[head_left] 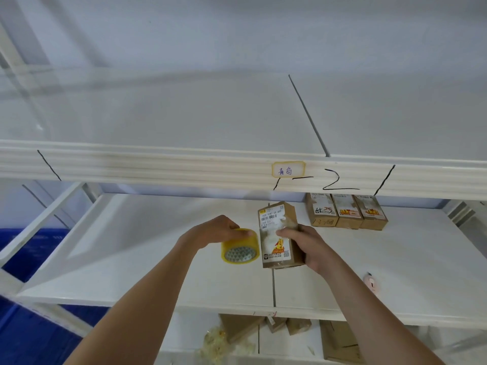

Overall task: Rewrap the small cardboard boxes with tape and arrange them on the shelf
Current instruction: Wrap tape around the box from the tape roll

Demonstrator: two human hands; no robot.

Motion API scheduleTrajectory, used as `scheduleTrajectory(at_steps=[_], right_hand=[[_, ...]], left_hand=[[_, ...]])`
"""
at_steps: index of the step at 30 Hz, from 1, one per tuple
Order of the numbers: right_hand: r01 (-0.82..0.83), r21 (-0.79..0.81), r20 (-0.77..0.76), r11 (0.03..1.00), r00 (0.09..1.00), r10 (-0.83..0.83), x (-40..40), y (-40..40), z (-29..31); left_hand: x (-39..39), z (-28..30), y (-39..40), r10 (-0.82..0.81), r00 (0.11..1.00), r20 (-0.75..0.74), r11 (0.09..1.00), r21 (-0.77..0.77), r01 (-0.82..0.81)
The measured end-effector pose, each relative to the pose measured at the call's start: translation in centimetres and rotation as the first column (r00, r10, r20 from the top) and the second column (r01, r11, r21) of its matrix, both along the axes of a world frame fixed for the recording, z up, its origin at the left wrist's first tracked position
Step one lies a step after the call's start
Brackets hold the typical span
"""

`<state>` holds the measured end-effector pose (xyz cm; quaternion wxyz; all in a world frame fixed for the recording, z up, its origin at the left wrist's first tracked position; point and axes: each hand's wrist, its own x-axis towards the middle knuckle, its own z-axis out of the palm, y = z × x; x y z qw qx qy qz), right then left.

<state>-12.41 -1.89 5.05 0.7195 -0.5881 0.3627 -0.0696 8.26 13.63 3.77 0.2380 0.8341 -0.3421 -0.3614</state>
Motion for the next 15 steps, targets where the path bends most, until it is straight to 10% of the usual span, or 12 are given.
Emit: scheduleTrajectory(at_steps=[15], right_hand=[[-0.074,0.084,0.05,0.994,0.996,0.07,-0.5,0.8,-0.2]], left_hand=[[-0.3,0.1,-0.9,-0.076,0.981,0.179,0.985,0.164,0.046]])
